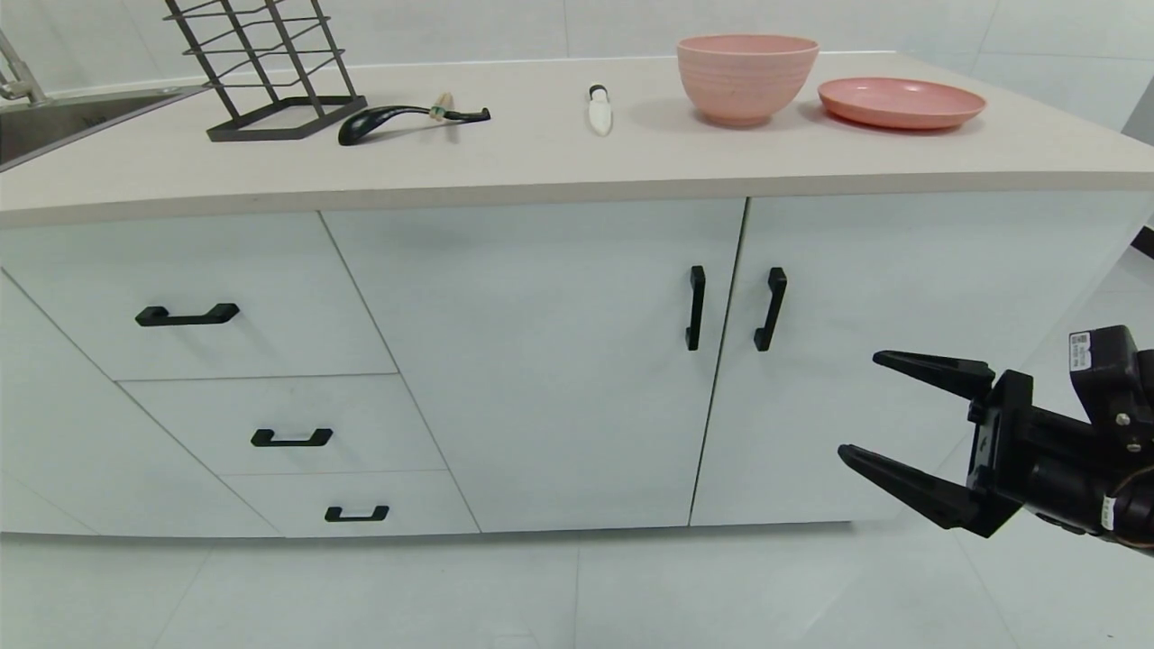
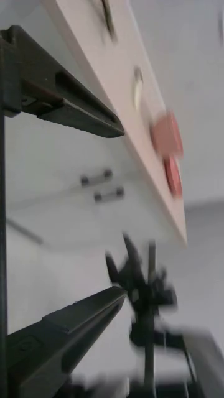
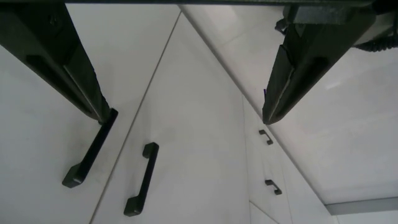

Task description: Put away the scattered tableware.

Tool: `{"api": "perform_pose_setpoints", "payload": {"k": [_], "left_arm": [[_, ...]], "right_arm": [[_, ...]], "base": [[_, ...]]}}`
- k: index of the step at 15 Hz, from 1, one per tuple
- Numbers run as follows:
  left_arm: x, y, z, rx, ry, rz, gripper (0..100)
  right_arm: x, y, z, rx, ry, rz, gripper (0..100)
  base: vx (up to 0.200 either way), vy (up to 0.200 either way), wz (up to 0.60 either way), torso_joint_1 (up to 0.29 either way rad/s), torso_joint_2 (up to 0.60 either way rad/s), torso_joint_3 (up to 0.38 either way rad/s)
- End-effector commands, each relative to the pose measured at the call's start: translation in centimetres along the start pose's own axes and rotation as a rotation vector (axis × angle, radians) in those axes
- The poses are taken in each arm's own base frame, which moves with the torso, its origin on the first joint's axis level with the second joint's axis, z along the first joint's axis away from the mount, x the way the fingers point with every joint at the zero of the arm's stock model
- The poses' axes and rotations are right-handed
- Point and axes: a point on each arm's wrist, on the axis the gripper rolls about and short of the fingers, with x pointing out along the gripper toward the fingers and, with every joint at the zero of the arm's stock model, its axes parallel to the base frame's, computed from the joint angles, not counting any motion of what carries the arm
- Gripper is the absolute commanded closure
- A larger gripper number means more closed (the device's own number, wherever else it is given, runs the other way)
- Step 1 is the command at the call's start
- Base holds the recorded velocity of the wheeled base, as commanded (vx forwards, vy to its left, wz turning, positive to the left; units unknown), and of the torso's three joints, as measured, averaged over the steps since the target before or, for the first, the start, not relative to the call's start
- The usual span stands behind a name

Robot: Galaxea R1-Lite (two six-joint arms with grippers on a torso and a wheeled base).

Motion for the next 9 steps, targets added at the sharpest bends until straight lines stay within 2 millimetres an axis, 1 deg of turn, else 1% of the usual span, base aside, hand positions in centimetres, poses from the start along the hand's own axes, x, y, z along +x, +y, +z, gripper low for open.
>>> {"api": "perform_pose_setpoints", "payload": {"k": [1,2,3,4,5,6,7,9], "left_arm": [[5.8,1.9,-3.9,-0.223,0.077,-0.274,0],[7.3,1.7,-4.7,-0.251,0.083,-0.334,0],[8.0,1.6,-5.1,-0.262,0.085,-0.361,0],[9.9,1.8,-6.7,-0.277,0.095,-0.391,0],[10.8,2.0,-7.6,-0.289,0.102,-0.397,0],[12.3,2.4,-9.2,-0.307,0.126,-0.403,0],[13.3,2.8,-10.3,-0.313,0.133,-0.403,0],[15.8,3.1,-12.3,-0.306,0.114,-0.415,0]], "right_arm": [[0.2,0.0,-0.2,0.006,0.005,0.005,0],[0.3,0.0,-0.1,0.0,0.0,0.008,0],[0.3,-0.1,0.0,-0.003,-0.003,0.006,0],[0.5,-0.2,0.0,-0.007,-0.008,0.005,0],[0.6,-0.4,0.0,-0.009,-0.01,0.004,0],[0.9,-0.6,0.0,-0.01,-0.011,0.004,0],[1.3,-0.9,0.1,-0.018,-0.02,0.002,0],[1.8,-1.3,-0.2,-0.015,-0.019,0.002,0]], "base": [[0.0,0.0,0.0,0.0,0.0,0.0],[0.0,0.0,0.0,0.0,0.0,0.0],[0.0,0.0,0.0,0.0,0.0,0.0],[0.0,0.0,0.0,0.0,0.0,0.0],[0.0,0.0,0.0,0.0,0.0,0.0],[0.0,0.0,0.0,0.0,0.0,0.0],[0.0,0.0,0.0,0.0,0.0,0.0],[0.0,0.0,0.0,0.0,0.0,0.0]]}}
